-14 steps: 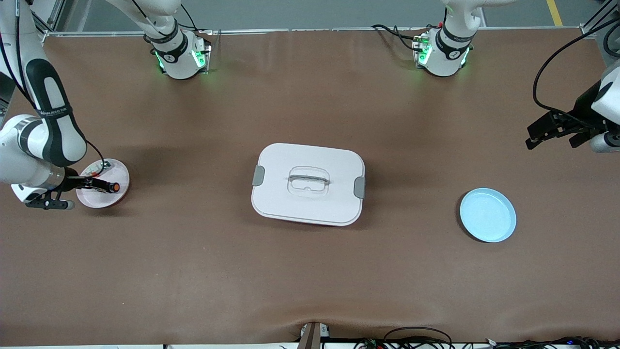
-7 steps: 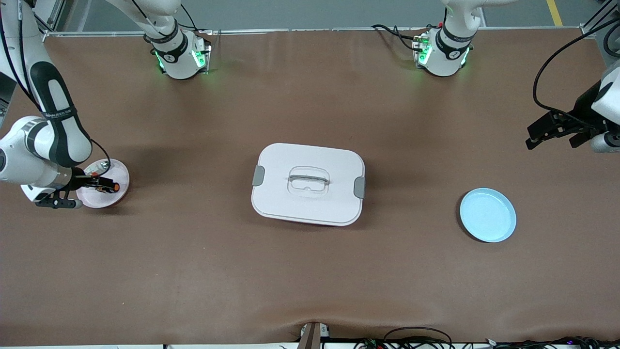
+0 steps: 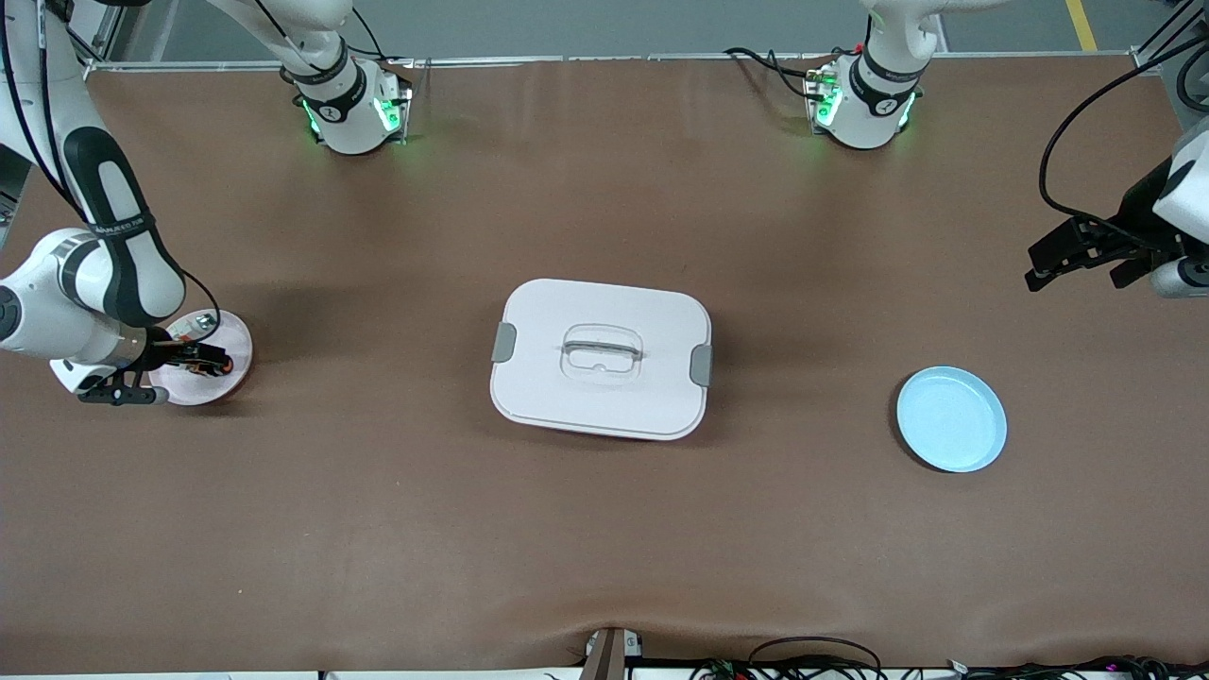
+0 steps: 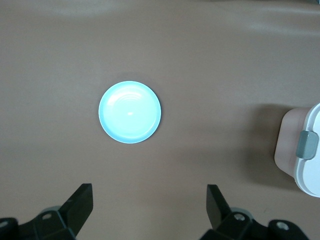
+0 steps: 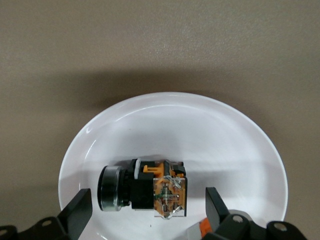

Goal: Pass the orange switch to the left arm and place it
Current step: 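Close the right gripper on the orange switch and lift it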

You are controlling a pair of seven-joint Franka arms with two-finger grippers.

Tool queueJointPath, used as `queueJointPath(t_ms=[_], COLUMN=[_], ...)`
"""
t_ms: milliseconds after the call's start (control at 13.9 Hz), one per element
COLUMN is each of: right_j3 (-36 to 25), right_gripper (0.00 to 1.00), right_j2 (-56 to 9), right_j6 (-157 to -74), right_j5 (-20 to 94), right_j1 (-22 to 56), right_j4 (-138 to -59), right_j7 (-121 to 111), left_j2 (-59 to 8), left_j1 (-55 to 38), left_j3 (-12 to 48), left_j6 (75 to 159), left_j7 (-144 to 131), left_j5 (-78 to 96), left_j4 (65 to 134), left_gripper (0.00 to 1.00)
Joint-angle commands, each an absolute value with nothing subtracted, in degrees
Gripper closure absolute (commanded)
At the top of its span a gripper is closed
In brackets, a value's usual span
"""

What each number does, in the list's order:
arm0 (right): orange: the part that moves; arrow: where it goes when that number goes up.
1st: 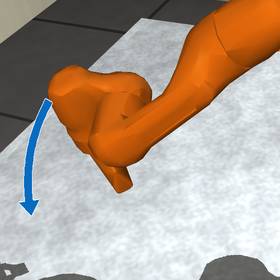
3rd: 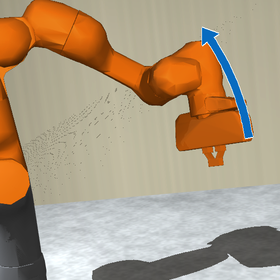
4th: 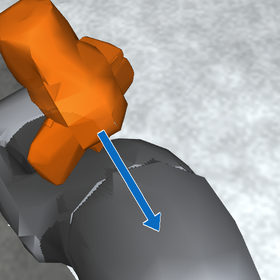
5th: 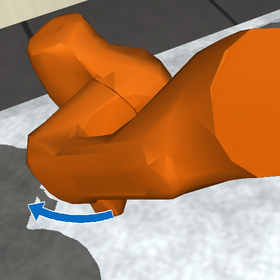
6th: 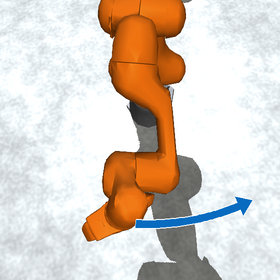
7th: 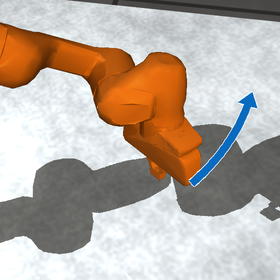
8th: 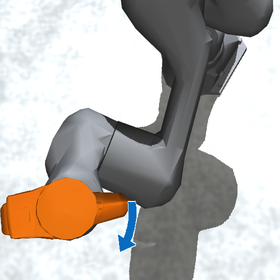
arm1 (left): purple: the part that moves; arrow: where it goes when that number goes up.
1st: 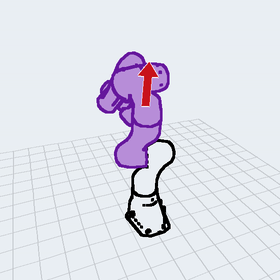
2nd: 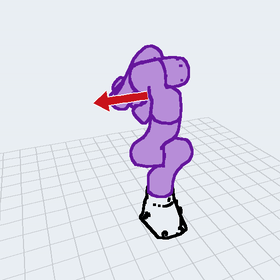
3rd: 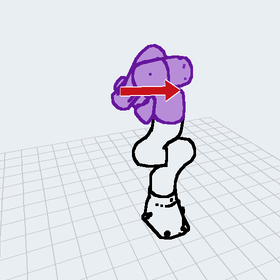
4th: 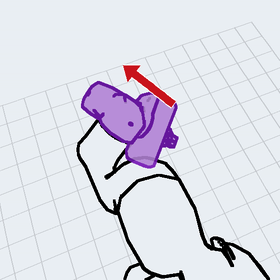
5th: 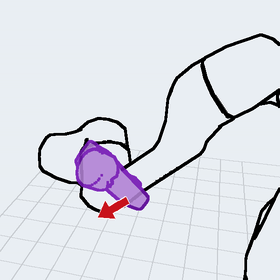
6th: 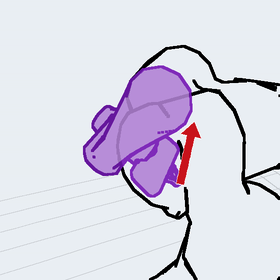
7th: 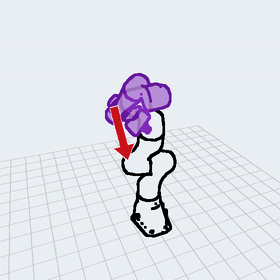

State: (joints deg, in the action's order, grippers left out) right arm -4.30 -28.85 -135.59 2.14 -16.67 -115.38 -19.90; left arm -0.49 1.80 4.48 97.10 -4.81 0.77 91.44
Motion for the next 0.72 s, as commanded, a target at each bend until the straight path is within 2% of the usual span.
queueJointPath(t_ms=[0, 215, 287, 431, 503, 646], right_j3=[-3.52, -3.52, -3.52, -3.52, -3.52, -3.52], right_gripper=[0.0, 0.0, 0.18, 0.95, 1.0, 1.0], right_j2=[-29.35, -29.79, -29.79, -29.79, -29.71, -29.71], right_j6=[-136.32, -136.49, -136.49, -136.49, -136.32, -136.06], right_j5=[3.69, 3.78, 3.69, 3.69, 3.78, 3.69], right_j1=[-17.84, -17.84, -17.67, -17.67, -17.49, -17.67], right_j4=[-115.4, -115.23, -115.05, -114.79, -114.7, -114.61], right_j7=[-21.36, -21.36, -21.36, -21.36, -21.27, -21.09], left_j2=[-1.23, -1.23, -1.23, -1.23, -1.23, -1.23], left_j1=[1.93, 1.93, 1.93, 1.93, 1.93, 1.93], left_j3=[4.39, 4.39, 4.39, 4.39, 4.39, 4.39], left_j6=[96.06, 95.98, 95.98, 95.98, 95.98, 95.98], left_j7=[-4.22, -4.22, -4.22, -4.22, -4.22, -4.31], left_j5=[0.35, 0.35, 0.35, 0.35, 0.35, 0.35], left_j4=[89.91, 89.91, 89.91, 89.91, 89.91, 89.91], left_gripper=[0.0, 0.0, 0.0, 0.0, 0.0, 0.0])
